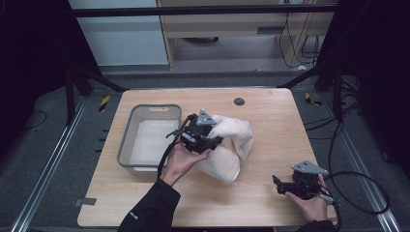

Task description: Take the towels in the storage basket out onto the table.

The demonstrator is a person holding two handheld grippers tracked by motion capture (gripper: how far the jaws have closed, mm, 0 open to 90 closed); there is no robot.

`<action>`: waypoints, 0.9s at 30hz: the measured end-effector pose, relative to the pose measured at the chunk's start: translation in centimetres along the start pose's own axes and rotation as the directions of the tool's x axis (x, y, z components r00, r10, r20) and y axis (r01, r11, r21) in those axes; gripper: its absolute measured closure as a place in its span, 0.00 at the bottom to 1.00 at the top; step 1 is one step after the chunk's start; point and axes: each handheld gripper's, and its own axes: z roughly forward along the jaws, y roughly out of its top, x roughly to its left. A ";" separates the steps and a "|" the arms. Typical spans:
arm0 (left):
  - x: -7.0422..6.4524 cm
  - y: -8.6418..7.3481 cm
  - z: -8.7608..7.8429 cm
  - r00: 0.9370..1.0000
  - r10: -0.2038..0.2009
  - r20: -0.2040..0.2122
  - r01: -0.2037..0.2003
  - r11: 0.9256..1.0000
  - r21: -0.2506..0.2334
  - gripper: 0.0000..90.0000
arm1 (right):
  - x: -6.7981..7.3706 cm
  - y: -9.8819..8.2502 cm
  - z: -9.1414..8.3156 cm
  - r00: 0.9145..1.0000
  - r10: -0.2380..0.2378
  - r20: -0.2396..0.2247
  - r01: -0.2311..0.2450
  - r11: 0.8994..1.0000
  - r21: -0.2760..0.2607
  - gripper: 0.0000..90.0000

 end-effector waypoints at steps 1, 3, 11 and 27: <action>-0.1 -0.1 0.2 1.000 -0.002 0.001 0.002 1.000 0.002 0.72 | 0.0 0.0 0.0 1.000 0.000 -0.001 0.000 1.000 0.000 0.06; -0.2 -0.4 0.8 1.000 0.000 0.004 0.000 1.000 0.005 0.72 | 0.0 0.0 0.0 1.000 0.000 -0.001 0.000 1.000 0.000 0.06; -0.8 -2.0 3.3 1.000 -0.011 0.028 0.011 1.000 0.022 0.72 | 0.0 0.0 0.0 1.000 -0.005 0.005 0.005 1.000 0.004 0.06; -1.3 -4.5 6.3 0.999 -0.016 0.038 0.012 0.997 0.082 0.67 | 0.0 -0.1 0.0 1.000 -0.015 0.010 0.015 1.000 0.006 0.06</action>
